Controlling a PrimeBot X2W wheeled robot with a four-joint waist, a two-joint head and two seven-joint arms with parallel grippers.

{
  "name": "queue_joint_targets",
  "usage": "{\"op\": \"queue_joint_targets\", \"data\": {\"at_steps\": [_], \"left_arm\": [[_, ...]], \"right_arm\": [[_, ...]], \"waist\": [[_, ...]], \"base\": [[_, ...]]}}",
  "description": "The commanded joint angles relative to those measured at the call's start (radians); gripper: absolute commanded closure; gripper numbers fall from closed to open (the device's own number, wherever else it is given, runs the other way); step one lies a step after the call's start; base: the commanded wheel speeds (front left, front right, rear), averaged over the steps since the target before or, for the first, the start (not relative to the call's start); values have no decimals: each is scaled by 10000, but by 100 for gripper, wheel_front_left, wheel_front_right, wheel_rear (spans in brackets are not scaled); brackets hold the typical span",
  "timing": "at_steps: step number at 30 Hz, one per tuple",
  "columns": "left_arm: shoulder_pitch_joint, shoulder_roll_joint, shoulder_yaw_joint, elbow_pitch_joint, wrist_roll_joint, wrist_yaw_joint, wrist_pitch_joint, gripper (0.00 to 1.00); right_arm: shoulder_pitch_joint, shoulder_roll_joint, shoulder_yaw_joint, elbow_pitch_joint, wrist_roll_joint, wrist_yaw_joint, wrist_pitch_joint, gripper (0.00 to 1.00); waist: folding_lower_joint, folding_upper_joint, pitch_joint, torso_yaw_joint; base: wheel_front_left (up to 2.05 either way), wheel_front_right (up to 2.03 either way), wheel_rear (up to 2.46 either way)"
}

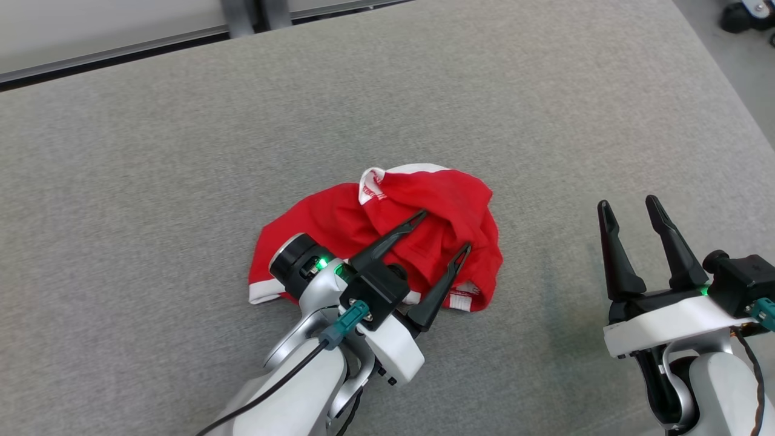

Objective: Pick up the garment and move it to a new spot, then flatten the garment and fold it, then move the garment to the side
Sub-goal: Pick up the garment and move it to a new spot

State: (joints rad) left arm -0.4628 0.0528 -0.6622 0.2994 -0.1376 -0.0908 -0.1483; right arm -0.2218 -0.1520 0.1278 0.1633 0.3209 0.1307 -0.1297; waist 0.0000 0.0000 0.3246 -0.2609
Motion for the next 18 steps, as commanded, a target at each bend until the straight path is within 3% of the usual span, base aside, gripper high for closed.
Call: {"op": "queue_joint_targets", "data": {"at_steps": [1,9,18], "left_arm": [[-105,32,69,-98,-90,105,-207,0],[462,278,1157,-998,-667,962,-863,0],[1412,1086,2893,-1256,-1397,1932,-1036,0]], "right_arm": [[-66,-49,-19,17,10,1,-57,0],[29,-237,-58,-55,-147,1,61,0],[436,-329,-226,-327,-372,1,373,0]], "waist": [[0,0,-174,270],[0,0,-841,1197],[0,0,-1468,2058]], "base": [[0,0,0],[0,0,0],[0,0,0]]}}
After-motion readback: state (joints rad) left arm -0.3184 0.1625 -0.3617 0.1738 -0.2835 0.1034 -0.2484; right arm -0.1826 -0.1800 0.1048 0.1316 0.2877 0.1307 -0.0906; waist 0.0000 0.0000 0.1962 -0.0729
